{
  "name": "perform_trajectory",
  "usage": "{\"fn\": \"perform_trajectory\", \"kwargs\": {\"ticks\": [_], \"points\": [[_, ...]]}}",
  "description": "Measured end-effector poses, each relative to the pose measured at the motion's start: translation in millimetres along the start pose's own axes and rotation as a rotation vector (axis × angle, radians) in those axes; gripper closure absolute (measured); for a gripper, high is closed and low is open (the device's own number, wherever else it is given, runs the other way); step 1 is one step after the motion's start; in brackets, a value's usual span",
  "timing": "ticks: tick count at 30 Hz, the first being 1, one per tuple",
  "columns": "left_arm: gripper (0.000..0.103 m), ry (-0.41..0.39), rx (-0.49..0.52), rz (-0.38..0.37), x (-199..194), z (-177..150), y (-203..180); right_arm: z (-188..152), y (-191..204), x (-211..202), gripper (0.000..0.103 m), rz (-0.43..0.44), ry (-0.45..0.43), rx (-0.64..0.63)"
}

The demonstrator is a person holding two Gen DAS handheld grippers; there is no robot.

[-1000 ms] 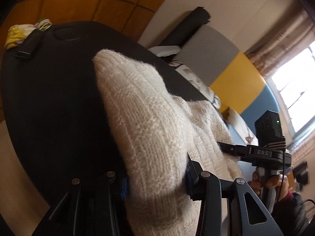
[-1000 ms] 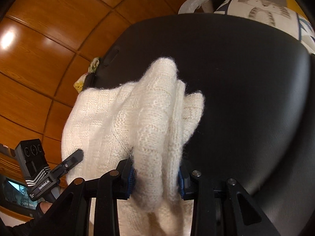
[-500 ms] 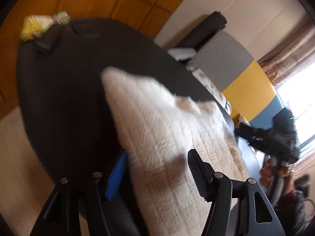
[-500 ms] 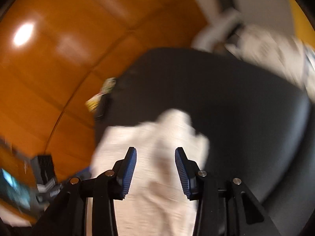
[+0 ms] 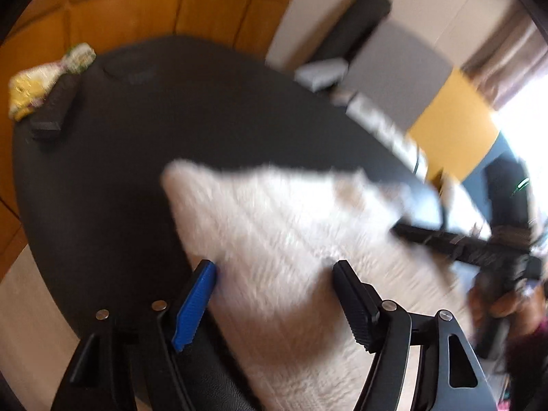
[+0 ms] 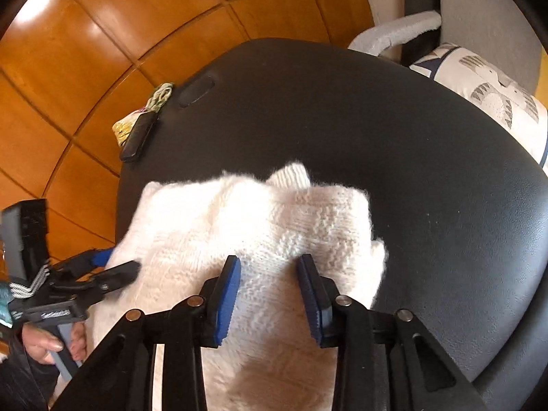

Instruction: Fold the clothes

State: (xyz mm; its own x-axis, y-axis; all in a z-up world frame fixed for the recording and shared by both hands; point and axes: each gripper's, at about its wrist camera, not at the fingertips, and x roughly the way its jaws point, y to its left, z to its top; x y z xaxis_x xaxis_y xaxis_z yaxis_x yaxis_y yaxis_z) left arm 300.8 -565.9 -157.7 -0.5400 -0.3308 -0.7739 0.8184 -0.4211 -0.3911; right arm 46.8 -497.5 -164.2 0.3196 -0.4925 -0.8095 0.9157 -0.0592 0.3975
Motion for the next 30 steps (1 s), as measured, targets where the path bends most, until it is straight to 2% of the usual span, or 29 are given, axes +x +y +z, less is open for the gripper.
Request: {"fn": "perform_trajectory", "kwargs": {"ticks": [3,7,12,15,17,19,22,24,27,30], "points": [[0.031,0.035,-0.012,-0.005,9,-8,2,-1,-4,-8,0.069,-0.006,0.024,-0.002],[0.031,-0.001,0.014,0.015,-10,-7,-7,5,11,-33,0.069,-0.052,0.017,-0.077],[0.031,-0.083,0.082,-0.016,-41,-17,-34,-10,37,-82,0.069,0.022,-0.052,-0.177],[0.031,-0.101,0.128,-0.028,-52,-34,-52,-35,54,-90,0.069,0.048,-0.025,-0.259],[0.031,-0.090,0.156,-0.038,-54,-50,-63,-54,59,-85,0.069,0.026,0.018,-0.288],[0.031,-0.078,0.182,-0.041,-54,-66,-73,-72,52,-76,0.069,-0.045,0.062,-0.278],[0.029,-0.091,0.237,0.034,-48,-89,-86,-96,33,-63,0.069,-0.180,0.097,-0.228],[0.029,-0.109,0.261,0.087,-50,-103,-90,-109,24,-58,0.069,-0.198,0.067,-0.185],[0.029,-0.138,0.261,0.149,-48,-110,-95,-118,22,-71,0.069,-0.195,-0.026,-0.085],[0.026,-0.201,0.212,0.185,-68,-110,-99,-128,37,-104,0.067,-0.187,-0.180,-0.031]]}}
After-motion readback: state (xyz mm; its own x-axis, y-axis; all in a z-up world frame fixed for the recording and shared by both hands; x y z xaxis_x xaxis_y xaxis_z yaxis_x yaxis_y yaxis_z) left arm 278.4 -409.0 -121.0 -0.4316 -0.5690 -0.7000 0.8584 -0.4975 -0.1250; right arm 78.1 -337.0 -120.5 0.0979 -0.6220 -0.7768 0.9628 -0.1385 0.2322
